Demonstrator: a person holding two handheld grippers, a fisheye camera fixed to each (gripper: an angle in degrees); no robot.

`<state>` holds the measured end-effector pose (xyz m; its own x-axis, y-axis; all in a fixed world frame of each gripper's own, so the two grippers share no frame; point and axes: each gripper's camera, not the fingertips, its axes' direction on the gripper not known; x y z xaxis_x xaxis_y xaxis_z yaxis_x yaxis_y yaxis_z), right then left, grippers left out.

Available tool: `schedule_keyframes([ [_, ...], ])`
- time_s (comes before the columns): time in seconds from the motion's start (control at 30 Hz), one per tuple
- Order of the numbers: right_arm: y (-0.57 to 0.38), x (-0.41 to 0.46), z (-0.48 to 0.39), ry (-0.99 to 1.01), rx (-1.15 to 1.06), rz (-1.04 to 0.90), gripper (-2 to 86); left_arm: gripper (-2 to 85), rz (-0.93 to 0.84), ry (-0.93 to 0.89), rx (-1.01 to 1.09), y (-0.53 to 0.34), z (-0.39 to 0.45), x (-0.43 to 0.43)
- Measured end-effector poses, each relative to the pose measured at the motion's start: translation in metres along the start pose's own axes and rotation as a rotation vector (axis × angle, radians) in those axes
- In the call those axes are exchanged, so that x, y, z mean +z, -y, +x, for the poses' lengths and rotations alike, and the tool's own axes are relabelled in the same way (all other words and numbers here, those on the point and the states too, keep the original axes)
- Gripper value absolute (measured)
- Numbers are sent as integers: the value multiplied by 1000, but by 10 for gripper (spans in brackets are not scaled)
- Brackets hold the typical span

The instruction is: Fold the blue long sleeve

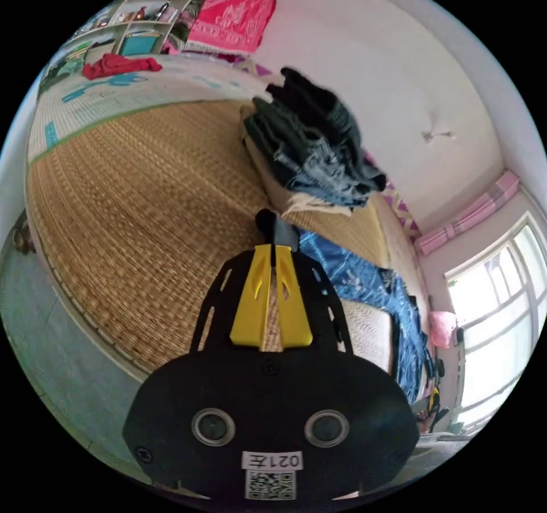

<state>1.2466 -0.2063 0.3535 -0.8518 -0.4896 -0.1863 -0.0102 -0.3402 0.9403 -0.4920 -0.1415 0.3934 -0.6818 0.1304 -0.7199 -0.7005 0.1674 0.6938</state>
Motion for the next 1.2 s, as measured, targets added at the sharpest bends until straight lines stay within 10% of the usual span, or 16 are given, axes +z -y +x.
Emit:
schedule_keyframes([
  [0.37, 4, 8, 22, 56, 52, 2, -6, 5, 2, -227, -282, -51, -90, 5],
  [0.6, 7, 13, 27, 57, 55, -30, -6, 106, -89, -224, -105, -25, -59, 30],
  [0.87, 18, 17, 22, 49, 24, -37, -6, -5, -284, -107, -10, -15, -32, 79],
  [1.2, 103, -42, 79, -469, -58, 6, 31, -10, -163, -199, -95, -12, -33, 58],
])
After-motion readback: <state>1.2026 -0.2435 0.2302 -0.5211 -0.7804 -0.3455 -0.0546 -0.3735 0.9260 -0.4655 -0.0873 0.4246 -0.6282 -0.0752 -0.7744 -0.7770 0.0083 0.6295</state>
